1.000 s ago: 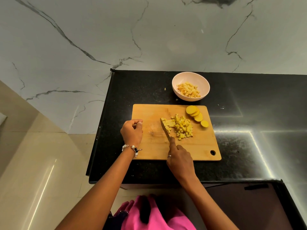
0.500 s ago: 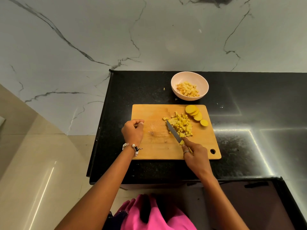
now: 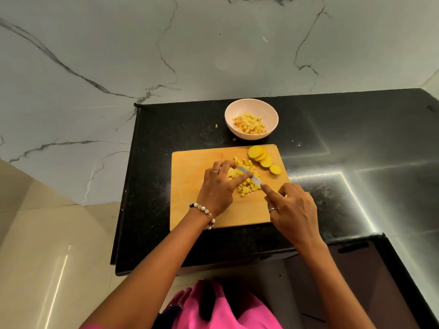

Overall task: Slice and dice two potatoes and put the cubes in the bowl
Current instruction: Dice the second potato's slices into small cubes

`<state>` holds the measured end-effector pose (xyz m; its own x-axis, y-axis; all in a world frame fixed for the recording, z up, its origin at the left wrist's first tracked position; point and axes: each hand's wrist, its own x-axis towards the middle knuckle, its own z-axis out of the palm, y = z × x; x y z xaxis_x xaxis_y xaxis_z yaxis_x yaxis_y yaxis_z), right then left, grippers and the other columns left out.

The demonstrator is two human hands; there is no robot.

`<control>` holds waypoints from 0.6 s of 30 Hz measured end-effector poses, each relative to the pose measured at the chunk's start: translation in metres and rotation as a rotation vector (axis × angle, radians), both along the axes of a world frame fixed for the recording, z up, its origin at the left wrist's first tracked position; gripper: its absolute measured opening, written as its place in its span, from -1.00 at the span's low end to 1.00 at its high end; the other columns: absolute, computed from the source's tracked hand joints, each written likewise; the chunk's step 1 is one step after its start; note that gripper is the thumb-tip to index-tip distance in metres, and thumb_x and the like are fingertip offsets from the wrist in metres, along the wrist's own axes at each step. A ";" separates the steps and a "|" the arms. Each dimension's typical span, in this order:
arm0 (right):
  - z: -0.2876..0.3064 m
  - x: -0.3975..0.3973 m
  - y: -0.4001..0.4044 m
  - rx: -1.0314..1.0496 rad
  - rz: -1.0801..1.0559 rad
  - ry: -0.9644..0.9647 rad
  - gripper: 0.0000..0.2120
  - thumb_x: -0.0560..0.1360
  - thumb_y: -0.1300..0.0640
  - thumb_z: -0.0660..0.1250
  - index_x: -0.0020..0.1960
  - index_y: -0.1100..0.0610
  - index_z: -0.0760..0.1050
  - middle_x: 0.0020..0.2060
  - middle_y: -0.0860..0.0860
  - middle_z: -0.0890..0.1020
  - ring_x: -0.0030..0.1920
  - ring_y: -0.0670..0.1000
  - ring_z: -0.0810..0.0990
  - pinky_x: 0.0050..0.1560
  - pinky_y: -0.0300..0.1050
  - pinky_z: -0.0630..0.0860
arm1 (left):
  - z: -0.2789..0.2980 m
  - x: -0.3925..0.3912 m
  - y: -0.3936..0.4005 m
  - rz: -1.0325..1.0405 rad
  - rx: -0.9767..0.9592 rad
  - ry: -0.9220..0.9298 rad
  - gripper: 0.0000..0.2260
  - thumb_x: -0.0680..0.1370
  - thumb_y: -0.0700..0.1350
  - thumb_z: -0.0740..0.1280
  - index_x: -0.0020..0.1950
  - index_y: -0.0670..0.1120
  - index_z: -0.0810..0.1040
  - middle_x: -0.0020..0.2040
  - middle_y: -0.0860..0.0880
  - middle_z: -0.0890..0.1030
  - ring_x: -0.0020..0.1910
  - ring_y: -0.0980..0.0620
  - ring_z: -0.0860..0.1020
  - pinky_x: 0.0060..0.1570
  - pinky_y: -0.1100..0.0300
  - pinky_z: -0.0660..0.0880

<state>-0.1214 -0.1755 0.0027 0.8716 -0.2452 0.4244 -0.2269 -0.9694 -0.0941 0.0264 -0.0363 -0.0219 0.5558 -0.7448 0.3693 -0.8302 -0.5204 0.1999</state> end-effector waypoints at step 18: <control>-0.010 -0.005 -0.027 1.063 -0.313 -0.200 -0.68 0.53 0.06 0.34 0.28 0.07 0.52 -0.36 0.19 0.61 -0.43 0.18 0.46 -0.39 0.15 0.47 | 0.015 0.063 -0.108 0.182 0.191 0.520 -0.49 0.50 0.12 0.34 0.42 0.03 0.37 0.30 -0.04 0.49 0.37 -0.08 0.30 0.21 -0.03 0.24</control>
